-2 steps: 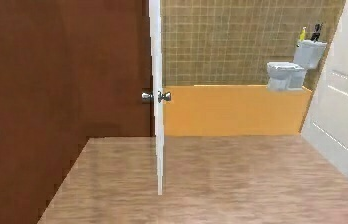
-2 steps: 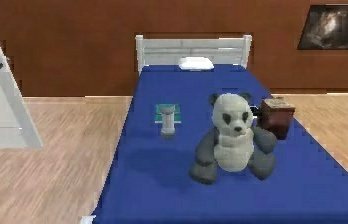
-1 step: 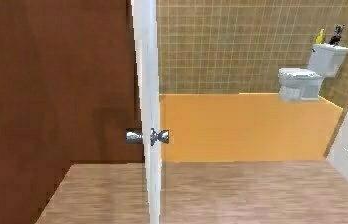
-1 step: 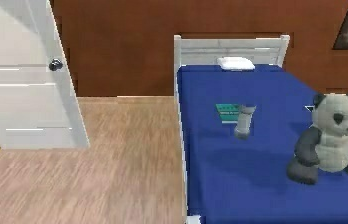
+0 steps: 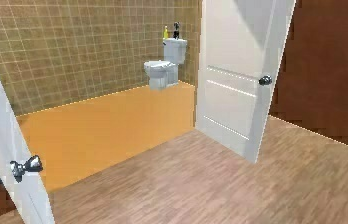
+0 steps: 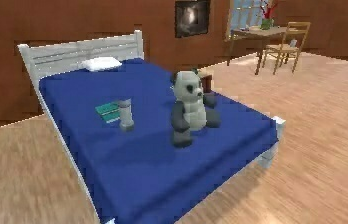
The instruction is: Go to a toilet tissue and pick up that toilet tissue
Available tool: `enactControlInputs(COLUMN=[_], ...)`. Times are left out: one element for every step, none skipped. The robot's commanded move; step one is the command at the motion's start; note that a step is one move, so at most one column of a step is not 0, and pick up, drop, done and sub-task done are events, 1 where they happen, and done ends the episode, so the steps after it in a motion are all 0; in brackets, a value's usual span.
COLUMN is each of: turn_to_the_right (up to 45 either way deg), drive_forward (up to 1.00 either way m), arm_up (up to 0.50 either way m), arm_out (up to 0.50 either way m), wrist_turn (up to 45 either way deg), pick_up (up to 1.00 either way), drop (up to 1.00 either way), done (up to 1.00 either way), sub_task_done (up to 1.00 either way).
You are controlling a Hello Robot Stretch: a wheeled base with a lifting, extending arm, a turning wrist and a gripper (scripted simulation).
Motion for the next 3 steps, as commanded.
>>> enactControlInputs(turn_to_the_right=[0.0, -15.0, 0.0], drive_forward=[0.20, 0.00, 1.00], arm_up=[0.00, 0.00, 0.00], arm_out=[0.00, 0.00, 0.00], wrist_turn=[0.0, 0.0, 0.0], pick_up=[0.00, 0.00, 0.00], drop=[0.00, 0.00, 0.00], done=[0.00, 0.00, 0.00], sub_task_done=[0.00, 0.00, 0.00])
